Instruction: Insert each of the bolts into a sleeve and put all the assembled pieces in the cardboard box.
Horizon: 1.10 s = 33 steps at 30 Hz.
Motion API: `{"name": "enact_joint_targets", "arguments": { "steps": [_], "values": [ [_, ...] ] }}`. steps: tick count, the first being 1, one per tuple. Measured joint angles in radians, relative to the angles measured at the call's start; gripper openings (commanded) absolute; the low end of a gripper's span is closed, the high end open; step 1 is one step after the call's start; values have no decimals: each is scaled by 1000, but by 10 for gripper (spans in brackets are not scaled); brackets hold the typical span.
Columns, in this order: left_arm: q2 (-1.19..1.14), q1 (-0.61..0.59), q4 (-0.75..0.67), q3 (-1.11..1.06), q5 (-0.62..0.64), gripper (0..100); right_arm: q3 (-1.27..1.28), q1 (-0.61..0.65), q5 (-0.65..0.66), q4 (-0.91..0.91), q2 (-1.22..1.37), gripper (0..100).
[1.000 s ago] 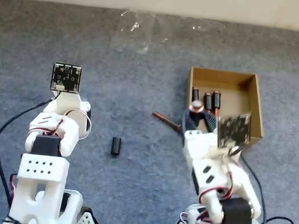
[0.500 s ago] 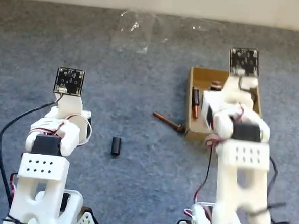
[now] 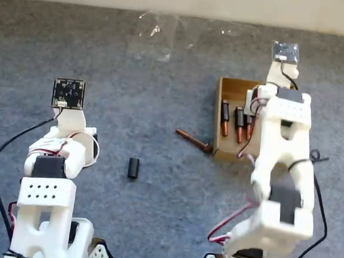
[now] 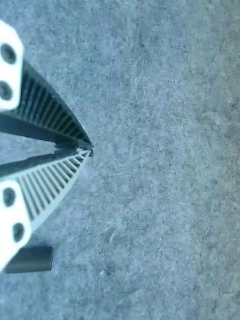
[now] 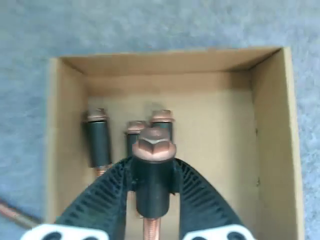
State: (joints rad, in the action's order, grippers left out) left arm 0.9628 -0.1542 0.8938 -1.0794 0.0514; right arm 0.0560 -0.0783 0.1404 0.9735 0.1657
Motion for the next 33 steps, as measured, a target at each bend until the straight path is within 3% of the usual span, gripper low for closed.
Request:
{"name": "enact_joint_targets", "arguments": {
  "steps": [14,19,33],
  "values": [
    [0,0,-3,-20,0,7,-516,-11,143,276,465,36],
    [0,0,-104,-94,0,7,-632,-8,160,368,517,139],
    [0,0,-129,-98,0,7,-723,-11,163,463,483,145]
  ]
}}
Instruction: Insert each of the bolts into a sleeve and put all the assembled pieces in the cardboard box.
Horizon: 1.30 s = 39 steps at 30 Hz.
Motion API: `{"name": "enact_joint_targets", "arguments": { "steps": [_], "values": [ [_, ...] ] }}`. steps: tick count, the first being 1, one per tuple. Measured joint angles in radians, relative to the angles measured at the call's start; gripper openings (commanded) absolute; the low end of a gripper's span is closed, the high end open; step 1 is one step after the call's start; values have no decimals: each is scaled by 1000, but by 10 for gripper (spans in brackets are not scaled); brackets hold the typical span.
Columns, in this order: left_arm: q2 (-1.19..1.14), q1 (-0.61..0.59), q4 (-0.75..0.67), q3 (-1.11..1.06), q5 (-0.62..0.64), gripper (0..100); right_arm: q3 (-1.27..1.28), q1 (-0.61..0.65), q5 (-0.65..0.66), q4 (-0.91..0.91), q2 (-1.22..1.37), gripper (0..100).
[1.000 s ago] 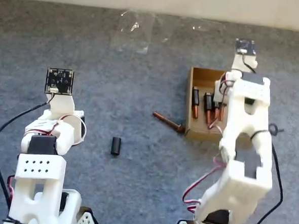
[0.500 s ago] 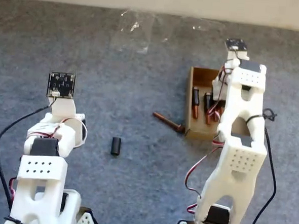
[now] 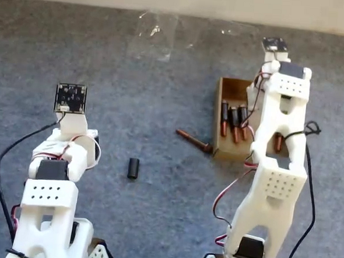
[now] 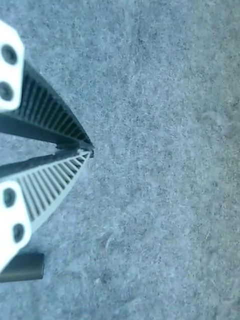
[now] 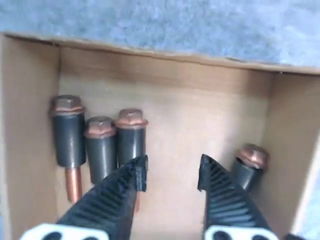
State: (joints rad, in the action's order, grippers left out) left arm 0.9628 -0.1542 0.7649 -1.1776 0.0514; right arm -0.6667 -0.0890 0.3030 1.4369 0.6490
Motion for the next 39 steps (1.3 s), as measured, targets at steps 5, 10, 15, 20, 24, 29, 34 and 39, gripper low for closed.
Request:
{"name": "enact_joint_targets", "arguments": {
  "steps": [5,10,15,20,24,29,34,39],
  "values": [
    [0,0,0,0,0,7,-64,55,0,118,-135,145],
    [0,0,0,0,0,7,-103,183,0,253,-255,145],
    [0,0,0,0,0,7,-103,321,0,302,-353,145],
    [0,0,0,0,0,7,0,430,0,302,-459,145],
    [0,0,0,0,0,7,138,509,0,302,-551,145],
    [0,-32,0,0,0,7,308,658,-15,302,-643,145],
    [0,-115,0,0,0,7,402,783,-227,302,-660,145],
    [0,-166,6,0,0,7,465,850,-477,299,-661,145]
  ]
}}
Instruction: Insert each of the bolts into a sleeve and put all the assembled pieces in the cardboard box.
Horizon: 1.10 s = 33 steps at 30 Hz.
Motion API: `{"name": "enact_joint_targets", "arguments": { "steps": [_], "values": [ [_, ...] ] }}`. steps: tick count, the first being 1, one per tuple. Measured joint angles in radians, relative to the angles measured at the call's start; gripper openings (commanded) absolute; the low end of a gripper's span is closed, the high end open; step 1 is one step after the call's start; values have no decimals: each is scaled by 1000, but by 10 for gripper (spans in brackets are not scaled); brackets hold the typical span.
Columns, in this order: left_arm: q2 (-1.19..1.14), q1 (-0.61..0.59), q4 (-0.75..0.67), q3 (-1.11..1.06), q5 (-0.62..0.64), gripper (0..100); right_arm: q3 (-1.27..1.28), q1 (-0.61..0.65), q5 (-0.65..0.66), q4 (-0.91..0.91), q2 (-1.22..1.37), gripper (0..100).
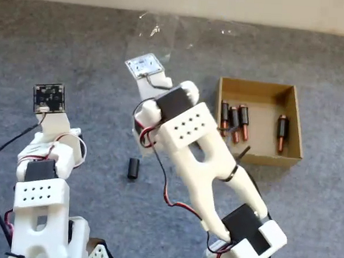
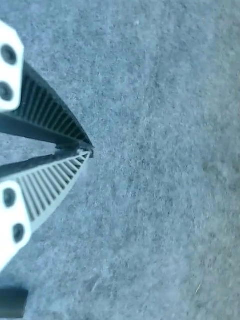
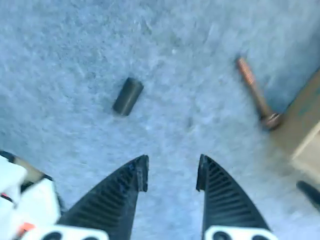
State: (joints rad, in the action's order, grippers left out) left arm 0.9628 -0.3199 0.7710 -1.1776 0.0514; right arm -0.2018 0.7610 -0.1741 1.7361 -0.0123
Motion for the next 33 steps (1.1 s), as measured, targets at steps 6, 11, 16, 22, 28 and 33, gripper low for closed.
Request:
{"name": "enact_joint_targets", "arguments": {
  "steps": [6,11,16,22,28,33],
  "values": [
    [0,-100,41,0,0,7,130,46,-120,-121,0,145],
    [0,-166,87,0,0,7,215,86,-137,-258,0,145],
    [0,-256,94,0,0,7,258,92,-284,-376,0,148],
    [0,-348,97,0,0,7,258,92,-405,-442,0,149],
    [0,-405,97,0,0,7,258,94,-476,-453,97,149],
    [0,-410,97,0,0,7,213,94,-548,-456,175,149]
  ]
}}
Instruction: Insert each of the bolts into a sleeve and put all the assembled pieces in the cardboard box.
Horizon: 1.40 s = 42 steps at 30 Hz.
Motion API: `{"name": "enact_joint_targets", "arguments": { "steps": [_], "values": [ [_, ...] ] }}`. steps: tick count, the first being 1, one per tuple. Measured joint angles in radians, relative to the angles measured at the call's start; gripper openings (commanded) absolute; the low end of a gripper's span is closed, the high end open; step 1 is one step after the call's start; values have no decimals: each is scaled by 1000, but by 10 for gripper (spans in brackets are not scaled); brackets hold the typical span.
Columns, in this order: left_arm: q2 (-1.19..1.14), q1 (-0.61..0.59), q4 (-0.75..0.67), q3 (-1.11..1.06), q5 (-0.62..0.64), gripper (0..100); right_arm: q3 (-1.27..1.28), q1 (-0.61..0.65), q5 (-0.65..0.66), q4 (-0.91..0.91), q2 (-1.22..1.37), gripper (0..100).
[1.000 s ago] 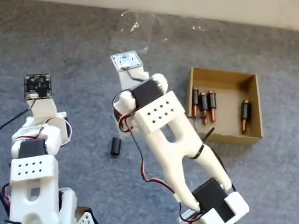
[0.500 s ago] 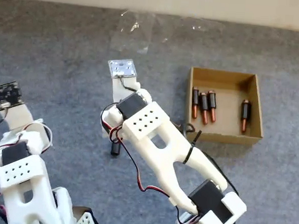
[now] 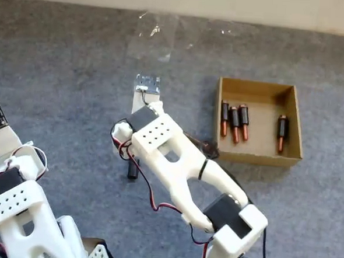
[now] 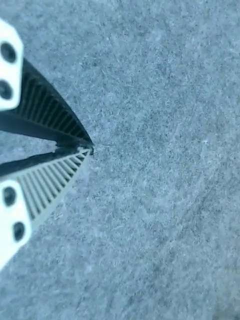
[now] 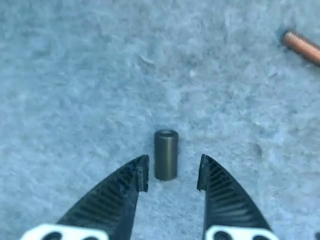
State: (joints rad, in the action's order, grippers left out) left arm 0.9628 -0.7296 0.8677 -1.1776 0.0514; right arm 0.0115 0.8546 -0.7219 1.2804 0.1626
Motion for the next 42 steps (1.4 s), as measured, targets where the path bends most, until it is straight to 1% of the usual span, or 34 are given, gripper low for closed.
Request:
{"name": "enact_joint_targets", "arguments": {
  "steps": [3,9,12,20,24,28,34,42],
  "values": [
    [0,0,0,0,0,7,-38,3,-11,0,32,149],
    [0,-26,0,0,0,7,-100,68,-15,3,104,148],
    [0,-52,0,0,0,7,-110,69,-55,3,130,148],
    [0,-54,0,0,0,7,-110,69,-81,3,143,146],
    [0,-52,0,0,0,7,-110,69,-132,3,143,146],
    [0,-54,0,0,0,7,-110,69,-141,3,144,146],
    [0,-54,0,0,0,7,-95,69,-143,3,216,146],
    [0,-54,0,0,0,7,-95,71,-143,3,218,146]
  ]
}}
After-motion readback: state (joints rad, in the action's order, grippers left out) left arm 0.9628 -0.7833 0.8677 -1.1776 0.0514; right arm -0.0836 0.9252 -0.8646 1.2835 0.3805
